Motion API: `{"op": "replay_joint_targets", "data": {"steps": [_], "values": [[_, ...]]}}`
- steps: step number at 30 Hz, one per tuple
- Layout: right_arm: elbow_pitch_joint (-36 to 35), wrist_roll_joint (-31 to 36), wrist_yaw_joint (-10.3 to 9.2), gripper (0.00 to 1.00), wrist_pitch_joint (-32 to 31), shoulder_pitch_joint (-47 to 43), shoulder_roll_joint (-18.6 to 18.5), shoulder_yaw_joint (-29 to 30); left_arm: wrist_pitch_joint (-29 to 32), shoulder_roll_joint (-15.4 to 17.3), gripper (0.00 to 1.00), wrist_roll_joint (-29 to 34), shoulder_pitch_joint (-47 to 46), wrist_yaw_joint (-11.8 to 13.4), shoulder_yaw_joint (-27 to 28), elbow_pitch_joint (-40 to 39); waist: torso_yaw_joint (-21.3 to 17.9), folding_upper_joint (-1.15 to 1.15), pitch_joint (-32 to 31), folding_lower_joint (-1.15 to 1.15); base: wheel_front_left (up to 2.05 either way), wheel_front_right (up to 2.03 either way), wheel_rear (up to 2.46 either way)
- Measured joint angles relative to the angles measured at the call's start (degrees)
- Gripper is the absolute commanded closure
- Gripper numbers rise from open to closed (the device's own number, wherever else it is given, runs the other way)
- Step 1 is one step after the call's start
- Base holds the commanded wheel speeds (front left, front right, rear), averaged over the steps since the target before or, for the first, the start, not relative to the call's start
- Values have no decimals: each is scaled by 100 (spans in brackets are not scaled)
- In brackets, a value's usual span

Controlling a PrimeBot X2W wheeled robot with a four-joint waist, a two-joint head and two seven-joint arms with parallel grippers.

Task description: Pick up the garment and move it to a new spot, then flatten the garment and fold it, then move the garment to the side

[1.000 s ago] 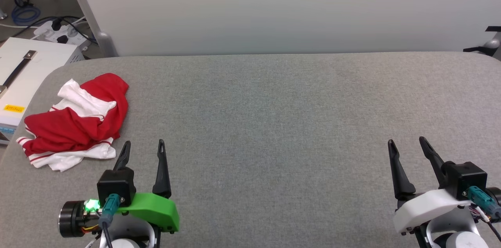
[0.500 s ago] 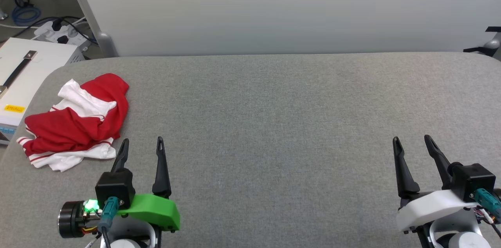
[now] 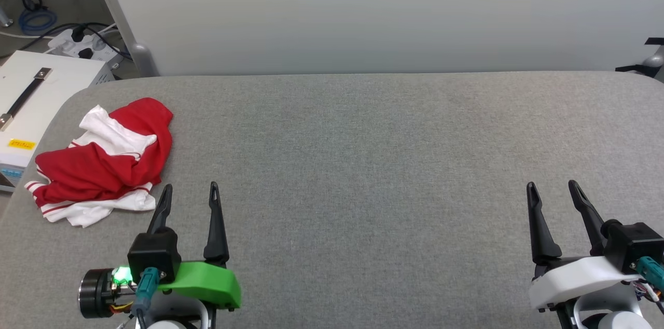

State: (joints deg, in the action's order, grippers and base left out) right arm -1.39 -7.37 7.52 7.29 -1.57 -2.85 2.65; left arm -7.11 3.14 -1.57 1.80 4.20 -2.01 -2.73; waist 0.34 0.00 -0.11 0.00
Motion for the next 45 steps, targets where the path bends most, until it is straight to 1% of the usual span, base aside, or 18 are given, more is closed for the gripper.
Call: {"op": "replay_joint_targets", "data": {"steps": [30,45], "values": [[166,-200,0,0,360,-111,0,137,-379,-1,0,-102,138,-18,-146,-19,30,0,0,0,0,0,0],[192,-200,0,0,561,-183,0,203,-593,-1,0,-102,169,44,-231,-5,76,0,-15,0,0,0,0]]}}
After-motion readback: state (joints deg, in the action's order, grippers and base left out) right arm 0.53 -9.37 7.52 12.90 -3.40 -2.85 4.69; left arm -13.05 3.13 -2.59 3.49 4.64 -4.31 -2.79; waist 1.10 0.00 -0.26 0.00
